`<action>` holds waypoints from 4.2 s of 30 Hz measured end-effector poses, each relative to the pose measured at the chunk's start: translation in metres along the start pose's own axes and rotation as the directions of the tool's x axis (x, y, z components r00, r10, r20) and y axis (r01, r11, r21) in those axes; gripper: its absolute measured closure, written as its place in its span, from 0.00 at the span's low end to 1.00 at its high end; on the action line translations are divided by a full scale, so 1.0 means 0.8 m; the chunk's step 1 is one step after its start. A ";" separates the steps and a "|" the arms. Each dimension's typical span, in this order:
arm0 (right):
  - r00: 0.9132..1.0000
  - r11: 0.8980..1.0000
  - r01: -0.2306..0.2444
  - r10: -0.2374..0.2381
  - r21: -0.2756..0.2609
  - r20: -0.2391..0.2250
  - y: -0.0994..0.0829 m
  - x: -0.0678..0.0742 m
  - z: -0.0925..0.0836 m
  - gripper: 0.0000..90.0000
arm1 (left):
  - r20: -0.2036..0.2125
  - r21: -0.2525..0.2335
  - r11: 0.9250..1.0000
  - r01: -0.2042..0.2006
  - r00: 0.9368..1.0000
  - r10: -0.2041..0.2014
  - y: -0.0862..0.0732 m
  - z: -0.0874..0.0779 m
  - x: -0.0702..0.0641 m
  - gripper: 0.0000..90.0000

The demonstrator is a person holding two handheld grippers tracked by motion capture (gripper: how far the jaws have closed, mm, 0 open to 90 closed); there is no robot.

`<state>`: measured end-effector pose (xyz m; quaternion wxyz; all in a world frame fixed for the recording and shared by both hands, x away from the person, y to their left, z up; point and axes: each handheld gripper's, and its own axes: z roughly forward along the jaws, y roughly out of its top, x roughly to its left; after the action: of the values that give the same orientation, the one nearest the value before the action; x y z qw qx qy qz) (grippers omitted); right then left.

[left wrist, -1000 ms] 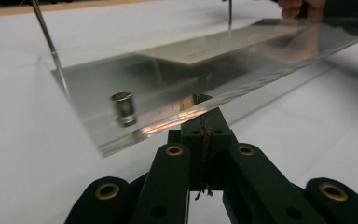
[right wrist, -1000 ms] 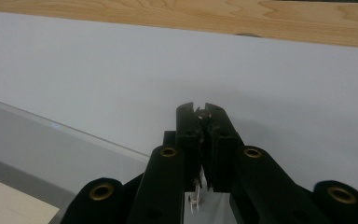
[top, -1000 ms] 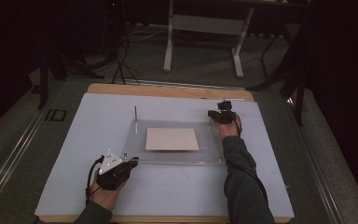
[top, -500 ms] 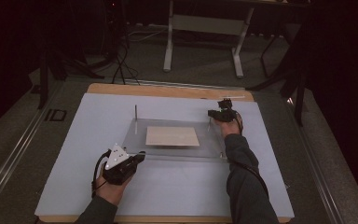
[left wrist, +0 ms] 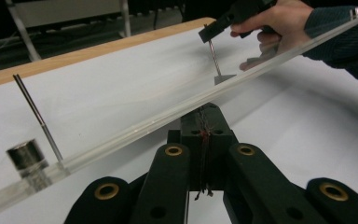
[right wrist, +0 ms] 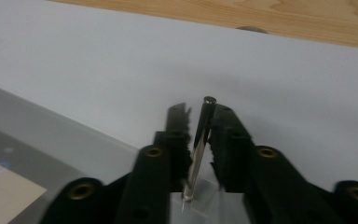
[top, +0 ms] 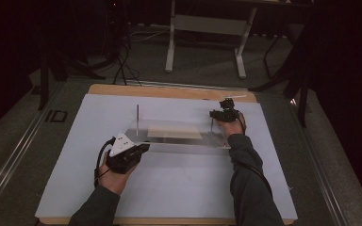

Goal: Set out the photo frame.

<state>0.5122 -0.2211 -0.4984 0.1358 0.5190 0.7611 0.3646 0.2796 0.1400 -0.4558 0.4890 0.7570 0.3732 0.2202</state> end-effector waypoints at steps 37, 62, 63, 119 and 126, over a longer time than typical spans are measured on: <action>0.987 0.985 0.163 -0.163 -0.057 -0.007 -0.078 -0.013 -0.069 0.76 | -0.007 -0.017 1.000 0.005 1.000 -0.005 0.032 0.005 0.015 0.99; 0.920 0.910 0.319 -0.365 -0.265 -0.146 -0.084 0.032 -0.111 0.38 | -0.002 -0.023 1.000 0.009 1.000 -0.009 0.037 0.007 0.019 0.99; 0.916 0.903 0.323 -0.374 -0.282 -0.148 -0.083 0.034 -0.113 0.35 | -0.001 -0.021 1.000 0.008 1.000 -0.008 0.037 0.007 0.019 0.99; 0.896 0.899 0.306 -0.383 -0.315 -0.225 -0.068 0.048 -0.118 0.43 | -0.127 -0.081 0.996 -0.046 0.991 0.035 -0.008 -0.001 0.107 0.63; 0.897 0.899 0.297 -0.378 -0.321 -0.230 -0.067 0.047 -0.118 0.43 | -0.089 -0.129 0.988 -0.087 0.993 0.075 -0.008 0.014 0.113 0.62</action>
<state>0.4044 -0.2371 -0.4634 0.1571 0.2950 0.7928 0.5096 0.3418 0.2056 -0.4689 0.5130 0.7274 0.3468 0.2958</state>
